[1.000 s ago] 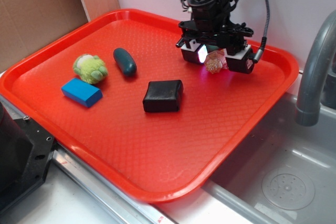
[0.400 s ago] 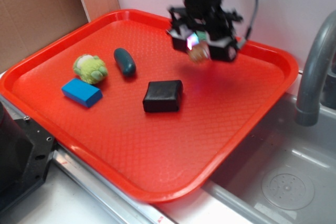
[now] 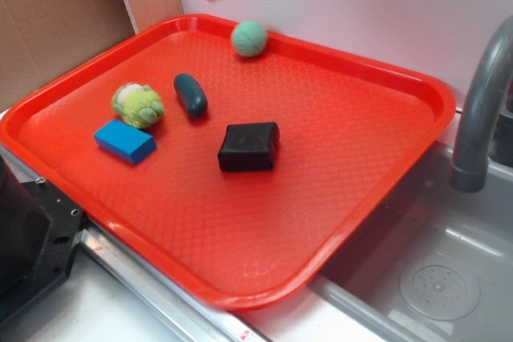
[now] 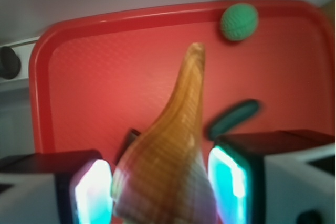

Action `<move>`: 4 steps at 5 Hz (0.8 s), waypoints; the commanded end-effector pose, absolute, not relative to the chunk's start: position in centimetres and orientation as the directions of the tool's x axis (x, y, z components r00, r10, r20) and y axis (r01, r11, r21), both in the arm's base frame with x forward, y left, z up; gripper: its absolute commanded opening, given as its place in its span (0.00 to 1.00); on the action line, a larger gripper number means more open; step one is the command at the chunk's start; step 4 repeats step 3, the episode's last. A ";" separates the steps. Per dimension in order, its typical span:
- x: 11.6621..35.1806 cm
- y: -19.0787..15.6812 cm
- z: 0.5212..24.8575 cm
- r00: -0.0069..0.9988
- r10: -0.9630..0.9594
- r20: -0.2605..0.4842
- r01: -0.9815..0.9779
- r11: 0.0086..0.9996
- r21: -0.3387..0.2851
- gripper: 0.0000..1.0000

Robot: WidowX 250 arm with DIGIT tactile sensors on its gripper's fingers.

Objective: Grab the shell.

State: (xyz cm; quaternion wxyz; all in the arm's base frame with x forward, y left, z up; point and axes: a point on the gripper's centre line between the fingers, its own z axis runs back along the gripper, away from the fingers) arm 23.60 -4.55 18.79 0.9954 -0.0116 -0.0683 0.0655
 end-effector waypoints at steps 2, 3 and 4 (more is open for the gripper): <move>23.0 -0.5 22.5 0.957 0.193 0.217 -0.172 0.979 -0.111 0.00; 23.2 -0.9 21.7 0.961 0.202 0.189 -0.182 0.976 -0.119 0.00; 23.2 -0.9 21.7 0.961 0.202 0.189 -0.182 0.976 -0.119 0.00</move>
